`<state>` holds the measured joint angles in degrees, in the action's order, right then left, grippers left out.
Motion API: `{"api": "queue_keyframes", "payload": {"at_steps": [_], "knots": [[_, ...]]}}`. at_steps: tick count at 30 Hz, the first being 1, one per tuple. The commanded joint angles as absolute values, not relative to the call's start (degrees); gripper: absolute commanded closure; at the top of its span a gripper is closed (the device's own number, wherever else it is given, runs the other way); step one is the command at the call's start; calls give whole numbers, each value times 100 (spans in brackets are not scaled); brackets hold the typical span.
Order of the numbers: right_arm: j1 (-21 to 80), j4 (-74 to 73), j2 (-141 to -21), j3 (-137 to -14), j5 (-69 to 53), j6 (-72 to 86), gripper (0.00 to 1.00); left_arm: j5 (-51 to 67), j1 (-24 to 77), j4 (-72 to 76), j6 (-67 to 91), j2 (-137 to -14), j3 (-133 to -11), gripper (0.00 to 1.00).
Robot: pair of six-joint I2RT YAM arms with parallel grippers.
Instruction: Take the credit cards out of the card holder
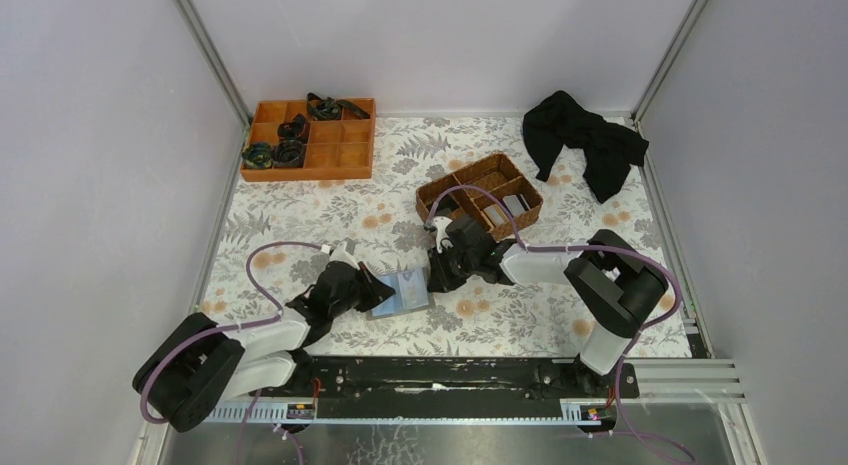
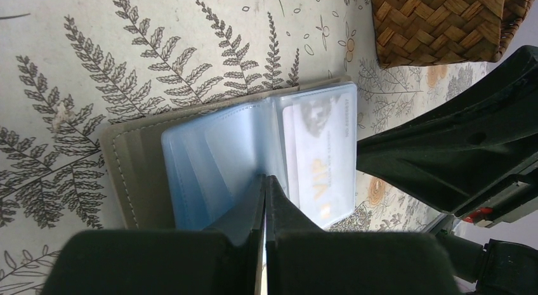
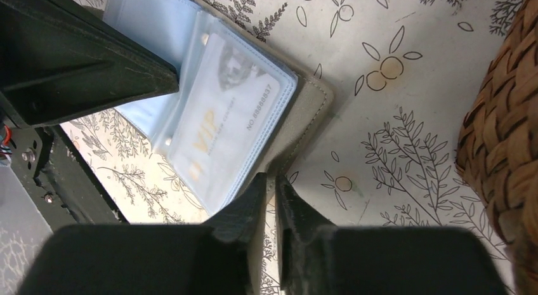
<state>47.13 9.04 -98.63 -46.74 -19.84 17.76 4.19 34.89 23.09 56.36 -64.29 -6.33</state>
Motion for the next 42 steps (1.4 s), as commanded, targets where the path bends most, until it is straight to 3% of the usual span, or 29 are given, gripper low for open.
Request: {"api": "queue_keyframes", "payload": {"at_steps": [1,5,19,25,42], "knots": [[4804,1204,-9584,-4929,-2261,1882,78,521,3515,2100,5399,-6595,-604,100],[4854,1046,-9194,-4920,-2188,1885,71,529,3509,2175,5365,-6657,-602,100],[5016,973,-9409,-5114,-2114,1810,72,647,3507,2289,5397,-6757,-571,100],[5002,849,-9497,-5086,-1969,1808,49,642,3507,2207,5370,-6648,-573,100],[4935,1008,-9591,-4889,-1830,1867,42,619,3507,2116,5345,-6597,-549,100]]}}
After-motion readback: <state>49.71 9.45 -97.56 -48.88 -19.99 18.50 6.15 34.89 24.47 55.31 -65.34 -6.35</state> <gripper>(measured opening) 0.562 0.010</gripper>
